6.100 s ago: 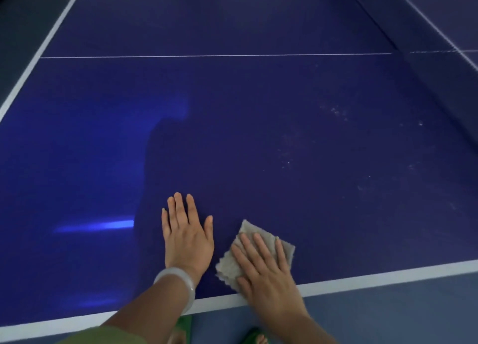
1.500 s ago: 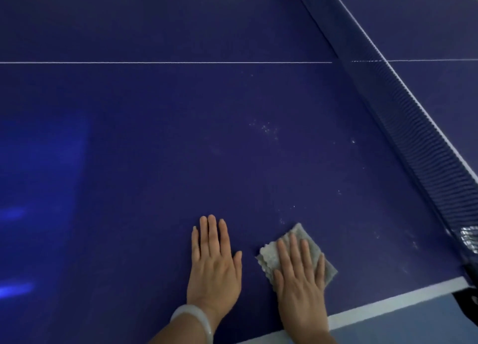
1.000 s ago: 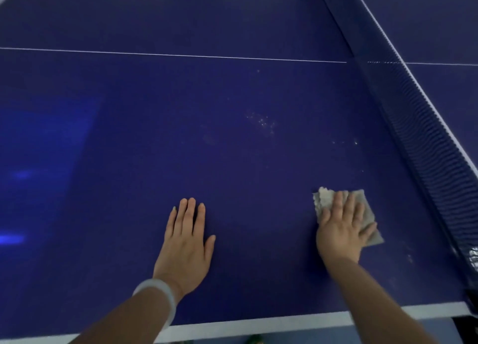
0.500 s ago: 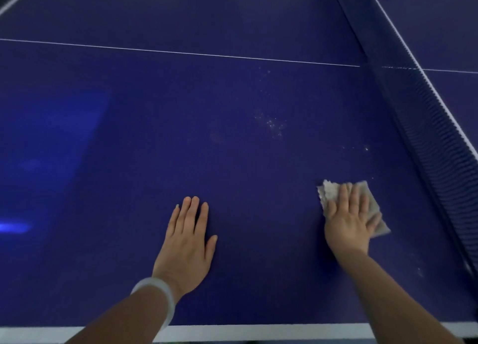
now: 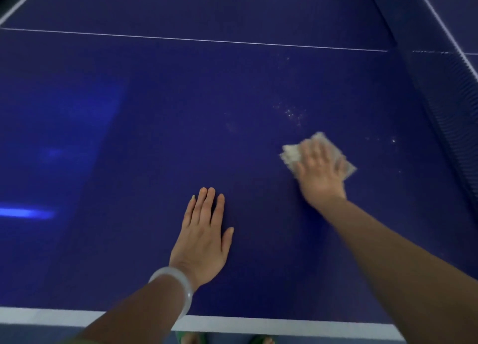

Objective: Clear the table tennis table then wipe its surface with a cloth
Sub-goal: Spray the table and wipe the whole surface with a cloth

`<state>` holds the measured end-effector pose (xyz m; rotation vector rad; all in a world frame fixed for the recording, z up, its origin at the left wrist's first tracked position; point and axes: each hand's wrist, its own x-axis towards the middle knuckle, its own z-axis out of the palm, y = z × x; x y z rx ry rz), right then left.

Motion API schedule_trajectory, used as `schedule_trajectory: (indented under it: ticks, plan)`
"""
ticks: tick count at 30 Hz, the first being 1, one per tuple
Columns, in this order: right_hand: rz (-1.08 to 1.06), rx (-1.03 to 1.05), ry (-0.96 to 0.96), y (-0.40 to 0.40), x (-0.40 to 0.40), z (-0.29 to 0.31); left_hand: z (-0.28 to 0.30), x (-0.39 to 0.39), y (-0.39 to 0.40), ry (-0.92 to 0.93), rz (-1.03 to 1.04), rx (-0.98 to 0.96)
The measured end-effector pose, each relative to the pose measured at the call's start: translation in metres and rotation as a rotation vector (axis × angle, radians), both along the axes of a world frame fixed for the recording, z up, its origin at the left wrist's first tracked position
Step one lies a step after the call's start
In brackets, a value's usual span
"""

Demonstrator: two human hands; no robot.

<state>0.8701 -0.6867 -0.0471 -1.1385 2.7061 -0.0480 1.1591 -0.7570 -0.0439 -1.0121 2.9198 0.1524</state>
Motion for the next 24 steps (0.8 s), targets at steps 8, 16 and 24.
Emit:
schedule_trajectory:
  ticks: [8, 16, 24]
  plan:
    - [-0.373, -0.06, 0.034, 0.038, 0.058, 0.001, -0.002, 0.0, 0.0, -0.005, 0.001, 0.013]
    - [0.01, -0.064, 0.077, 0.102, 0.075, -0.009, -0.002, 0.0, 0.0, 0.014, -0.004, -0.018]
    - [-0.133, -0.081, 0.063, 0.084, 0.157, 0.001, -0.001, 0.0, -0.001, 0.035, -0.015, -0.025]
